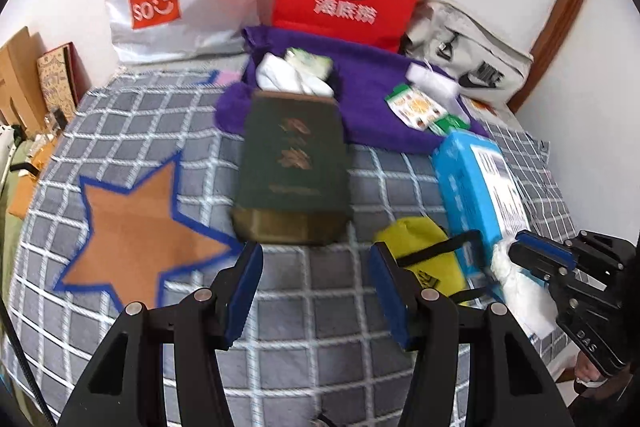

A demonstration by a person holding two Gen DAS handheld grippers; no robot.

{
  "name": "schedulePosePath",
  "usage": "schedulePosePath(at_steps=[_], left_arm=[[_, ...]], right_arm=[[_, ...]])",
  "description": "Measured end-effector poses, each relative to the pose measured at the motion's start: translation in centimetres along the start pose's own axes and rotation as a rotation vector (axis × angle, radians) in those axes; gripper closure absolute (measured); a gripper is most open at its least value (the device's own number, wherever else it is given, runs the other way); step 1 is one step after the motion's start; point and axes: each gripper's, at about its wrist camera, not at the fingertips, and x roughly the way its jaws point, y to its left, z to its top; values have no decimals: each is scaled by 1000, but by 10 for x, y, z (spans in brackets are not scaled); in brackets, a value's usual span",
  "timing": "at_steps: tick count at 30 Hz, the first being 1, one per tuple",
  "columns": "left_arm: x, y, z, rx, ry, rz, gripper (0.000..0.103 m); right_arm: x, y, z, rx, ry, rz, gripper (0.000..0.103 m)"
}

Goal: Organize soft objects
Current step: 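Grasp the yellow adidas bag with the left tool while the right tool grasps a white tissue, then carry the yellow bag with the left tool while the right tool carries the white tissue toward the towel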

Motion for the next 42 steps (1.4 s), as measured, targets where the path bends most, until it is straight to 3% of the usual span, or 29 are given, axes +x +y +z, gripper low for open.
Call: schedulePosePath(at_steps=[9,13,20,22,24,26,30,31,34,35,36,42], left_arm=[[29,-52,-30,65,70,-37,40],[40,-73,-38,98,82,-37,31],[62,-89,-41,80,127,-36,25],[67,-96,-43,111,132,-9,22],[69,-102,-44,133,121,25,21],[71,-104,-44,130,111,45,21],[72,-106,-45,145,99,75,22],[71,-106,-46,152,93,88,27],[67,-102,-48,151,78,82,32],[66,-100,-48,144,75,77,34],[64,-97,-49,139,73,72,35],[43,-72,-55,82,50,71,37]], right_arm=[[-21,-16,-48,43,-15,14,95],[-14,-29,-70,75,9,0,95],[0,-50,-90,151,16,28,91],[-2,-54,-95,178,18,41,81],[-4,-56,-100,200,10,55,51],[-5,-56,-104,214,-1,61,47],[4,-49,-110,220,28,77,47],[7,-46,-111,214,37,66,47],[9,-42,-114,206,23,3,58],[9,-41,-115,200,26,-40,72],[9,-41,-115,195,28,-58,77],[6,-40,-115,207,30,-44,80]])
